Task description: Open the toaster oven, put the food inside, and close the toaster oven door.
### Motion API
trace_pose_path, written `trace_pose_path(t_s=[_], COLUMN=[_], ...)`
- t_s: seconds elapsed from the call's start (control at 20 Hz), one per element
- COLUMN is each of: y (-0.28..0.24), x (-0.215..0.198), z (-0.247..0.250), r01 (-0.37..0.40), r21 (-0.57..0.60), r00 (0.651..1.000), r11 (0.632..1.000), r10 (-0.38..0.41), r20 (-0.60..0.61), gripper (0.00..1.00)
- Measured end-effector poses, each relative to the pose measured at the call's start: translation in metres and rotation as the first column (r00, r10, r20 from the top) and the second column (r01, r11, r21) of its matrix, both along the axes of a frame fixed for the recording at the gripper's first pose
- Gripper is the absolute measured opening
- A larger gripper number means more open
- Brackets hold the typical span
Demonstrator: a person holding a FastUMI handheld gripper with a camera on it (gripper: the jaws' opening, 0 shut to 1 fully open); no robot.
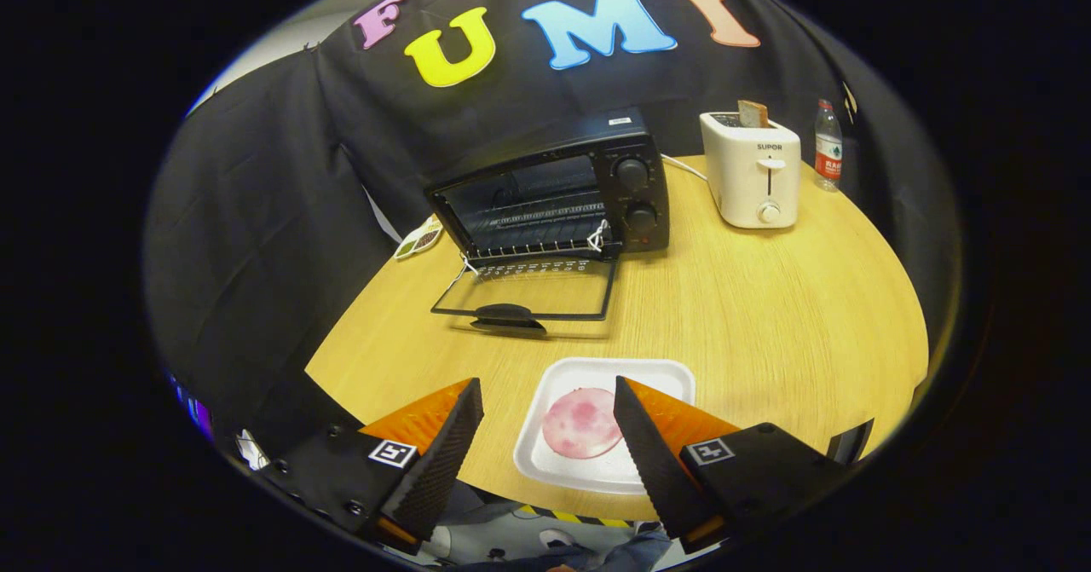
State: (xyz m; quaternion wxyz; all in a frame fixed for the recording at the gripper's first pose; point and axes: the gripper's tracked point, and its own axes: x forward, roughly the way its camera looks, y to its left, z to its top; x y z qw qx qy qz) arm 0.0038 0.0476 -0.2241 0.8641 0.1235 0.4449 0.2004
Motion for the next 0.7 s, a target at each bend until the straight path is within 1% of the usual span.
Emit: trace_pose_path(t_s=[0.15, 0.25, 0.55, 0.7], y=[-0.02, -0.028, -0.044, -0.049], x=[0.002, 0.0, -0.01, -0.011], z=[-0.009, -0.022, -0.058, -0.072], r01=[-0.012, -0.029, -0.046, -0.058], r21=[0.023, 0.031, 0.032, 0.019], r00=[0.996, 0.987, 0.939, 0.92], r11=[1.0, 0.999, 0.998, 0.998], r10=[0.014, 0.034, 0.054, 0.06], r20=[-0.086, -0.16, -0.339, -0.387], gripper=[0.99, 0.98, 0.99, 0.99])
